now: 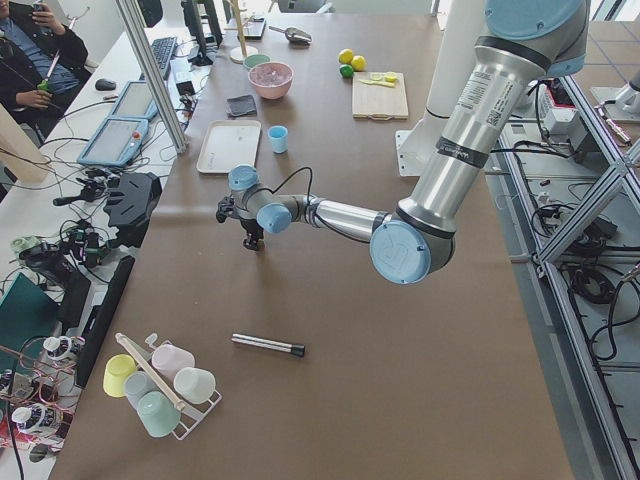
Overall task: Mash ice and strawberries in cup
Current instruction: 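Close the left gripper on the strawberry and lift it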
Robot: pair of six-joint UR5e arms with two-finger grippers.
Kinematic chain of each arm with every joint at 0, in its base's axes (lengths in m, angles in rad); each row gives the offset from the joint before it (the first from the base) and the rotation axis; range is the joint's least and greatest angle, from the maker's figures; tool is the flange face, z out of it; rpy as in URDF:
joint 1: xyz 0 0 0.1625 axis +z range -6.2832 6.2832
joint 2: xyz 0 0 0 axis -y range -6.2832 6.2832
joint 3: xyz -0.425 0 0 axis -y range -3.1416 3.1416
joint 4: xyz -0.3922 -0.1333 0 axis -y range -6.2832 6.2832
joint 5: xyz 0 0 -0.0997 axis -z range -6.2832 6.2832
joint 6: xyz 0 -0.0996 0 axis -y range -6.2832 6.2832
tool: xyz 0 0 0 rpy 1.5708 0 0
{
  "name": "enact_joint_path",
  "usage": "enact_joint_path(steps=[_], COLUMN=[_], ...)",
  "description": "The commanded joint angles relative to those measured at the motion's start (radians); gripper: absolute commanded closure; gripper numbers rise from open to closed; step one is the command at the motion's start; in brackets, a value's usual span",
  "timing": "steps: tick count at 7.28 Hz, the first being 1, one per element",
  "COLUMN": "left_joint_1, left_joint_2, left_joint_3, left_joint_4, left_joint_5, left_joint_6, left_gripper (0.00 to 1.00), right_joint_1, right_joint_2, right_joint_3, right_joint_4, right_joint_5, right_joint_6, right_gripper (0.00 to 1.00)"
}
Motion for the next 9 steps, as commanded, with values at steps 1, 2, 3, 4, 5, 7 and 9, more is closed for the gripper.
enact_joint_path(steps=[1,2,3,4,5,7,9], left_joint_1=[-0.007,-0.025,-0.046,-0.063,-0.07,-0.067,-0.03], left_joint_2=[-0.006,-0.011,-0.026,-0.063,-0.087,-0.142,-0.216], left_joint_3=[-0.002,-0.028,-0.101,-0.134,-0.189,-0.252,-0.249], left_joint_4=[0.0,-0.006,0.006,0.006,0.005,-0.009,-0.012], left_joint_5=[0.0,0.0,0.0,0.0,0.0,0.002,0.005], left_joint_6=[0.005,0.005,-0.001,-0.001,-0.009,0.002,-0.006], left_gripper=[1.0,1.0,1.0,1.0,1.0,1.0,1.0], right_joint_1=[0.003,0.006,0.008,0.008,0.006,0.006,0.006], right_joint_2=[-0.001,-0.001,-0.001,-0.001,-0.002,-0.007,-0.004], right_joint_3=[0.004,0.004,0.004,0.004,0.004,0.007,0.008], right_joint_4=[-0.002,-0.002,-0.002,-0.002,-0.002,-0.002,-0.002], right_joint_5=[0.001,0.001,0.001,0.006,0.012,0.014,0.01], right_joint_6=[0.0,0.0,0.0,0.0,0.002,0.002,0.0], right_gripper=[0.0,0.0,0.0,0.0,0.0,0.0,0.0])
